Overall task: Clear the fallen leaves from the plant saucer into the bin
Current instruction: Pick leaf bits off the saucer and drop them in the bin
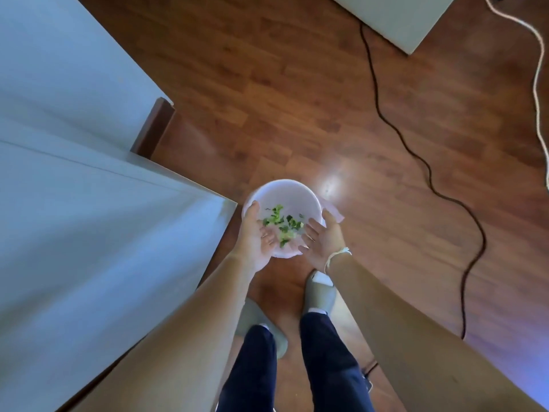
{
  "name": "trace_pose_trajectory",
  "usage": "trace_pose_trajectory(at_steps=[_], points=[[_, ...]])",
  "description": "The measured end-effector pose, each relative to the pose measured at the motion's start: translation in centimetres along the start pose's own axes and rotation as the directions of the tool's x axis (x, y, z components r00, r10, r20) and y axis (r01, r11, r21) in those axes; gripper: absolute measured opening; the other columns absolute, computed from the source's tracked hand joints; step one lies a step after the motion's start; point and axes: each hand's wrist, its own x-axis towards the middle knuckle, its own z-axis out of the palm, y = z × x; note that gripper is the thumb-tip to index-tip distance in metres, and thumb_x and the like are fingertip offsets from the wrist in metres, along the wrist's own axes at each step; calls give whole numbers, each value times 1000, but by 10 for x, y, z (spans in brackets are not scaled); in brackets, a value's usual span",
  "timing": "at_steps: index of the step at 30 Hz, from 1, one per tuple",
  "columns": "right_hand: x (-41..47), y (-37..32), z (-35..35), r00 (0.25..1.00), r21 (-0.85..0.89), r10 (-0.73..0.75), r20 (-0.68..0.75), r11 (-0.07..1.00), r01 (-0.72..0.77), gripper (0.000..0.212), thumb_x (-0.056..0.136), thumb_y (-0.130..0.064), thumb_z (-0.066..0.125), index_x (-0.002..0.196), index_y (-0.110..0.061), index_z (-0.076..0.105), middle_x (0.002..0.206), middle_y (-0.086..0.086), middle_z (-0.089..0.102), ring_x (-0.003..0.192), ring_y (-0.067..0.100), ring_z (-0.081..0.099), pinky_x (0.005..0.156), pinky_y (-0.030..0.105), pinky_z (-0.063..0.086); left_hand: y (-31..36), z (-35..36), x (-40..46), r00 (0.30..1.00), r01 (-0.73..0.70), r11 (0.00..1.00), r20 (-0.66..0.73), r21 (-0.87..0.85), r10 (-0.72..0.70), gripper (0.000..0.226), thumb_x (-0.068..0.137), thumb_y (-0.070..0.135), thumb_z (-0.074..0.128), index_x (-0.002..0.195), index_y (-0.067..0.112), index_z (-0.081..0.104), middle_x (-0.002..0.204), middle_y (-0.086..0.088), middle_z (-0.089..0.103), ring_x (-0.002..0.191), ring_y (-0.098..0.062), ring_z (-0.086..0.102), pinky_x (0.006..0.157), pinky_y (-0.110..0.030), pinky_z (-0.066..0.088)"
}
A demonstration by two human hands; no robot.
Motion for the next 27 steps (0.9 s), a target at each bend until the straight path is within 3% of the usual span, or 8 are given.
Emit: trace_pose_trajectory(at_steps=[5, 8, 11, 14, 16, 19, 25, 27], points=[[-12, -9, 4, 1000, -20, 4, -9, 1000, -4, 68, 92, -51, 41, 148, -13, 33, 155, 3, 30, 146, 22, 23, 112, 36, 24, 7, 5, -13, 1000, 20, 1000, 4, 10, -20, 72, 94, 52, 41, 146, 4, 28, 137, -15, 39, 137, -26, 36, 109, -34, 31], [-28, -16, 8, 1000, -70, -15, -10, 997, 14, 67, 93, -52, 39, 148, -13, 32, 156, 4, 30, 146, 21, 22, 119, 41, 16, 19, 11, -31, 1000, -11, 999, -5, 34, 11, 71, 93, 52, 42, 145, 6, 31, 133, -13, 41, 126, -25, 42, 107, -33, 33], [-52, -30, 21, 999, -126, -51, 2, 991, 51, 67, 93, -52, 39, 147, -13, 33, 156, 4, 30, 145, 21, 25, 120, 41, 17, 41, 20, -55, 999, -52, 997, -5, 50, 53, 71, 91, 52, 45, 145, 7, 33, 133, -10, 43, 132, -25, 41, 110, -34, 32], [-92, -53, 43, 992, -211, -115, 45, 970, 122, 66, 95, -52, 37, 148, -13, 33, 155, 4, 31, 145, 23, 25, 116, 40, 20, 72, 35, -97, 991, -137, 988, 19, 78, 135, 74, 90, 54, 45, 148, 9, 30, 130, -7, 50, 113, -21, 52, 104, -32, 37], [-122, -69, 62, 983, -283, -164, 84, 942, 181, 66, 94, -53, 37, 148, -15, 32, 155, 2, 32, 144, 24, 27, 114, 40, 23, 95, 46, -132, 980, -195, 975, 49, 106, 190, 76, 91, 54, 43, 150, 11, 24, 151, -9, 37, 128, -24, 46, 112, -35, 31], [-176, -99, 95, 949, -364, -257, 180, 879, 307, 64, 94, -51, 38, 149, -18, 30, 155, 1, 33, 142, 27, 30, 115, 43, 23, 129, 60, -189, 953, -292, 948, 122, 129, 277, 74, 94, 52, 40, 152, 11, 19, 159, -11, 22, 145, -28, 26, 118, -40, 21], [-288, -154, 170, 816, -474, -393, 423, 672, 569, 63, 95, -47, 42, 149, -16, 31, 155, 3, 32, 144, 25, 28, 116, 41, 20, 193, 75, -316, 824, -567, 792, 180, 227, 538, 70, 94, 54, 36, 150, 14, 23, 158, -8, 25, 144, -27, 30, 119, -41, 22], [-325, -161, 196, 745, -508, -431, 510, 548, 665, 61, 94, -45, 45, 147, -15, 35, 153, 3, 36, 142, 24, 33, 115, 38, 24, 208, 69, -360, 759, -649, 710, 164, 274, 630, 70, 94, 55, 36, 150, 16, 24, 158, -6, 26, 143, -26, 31, 118, -40, 23]])
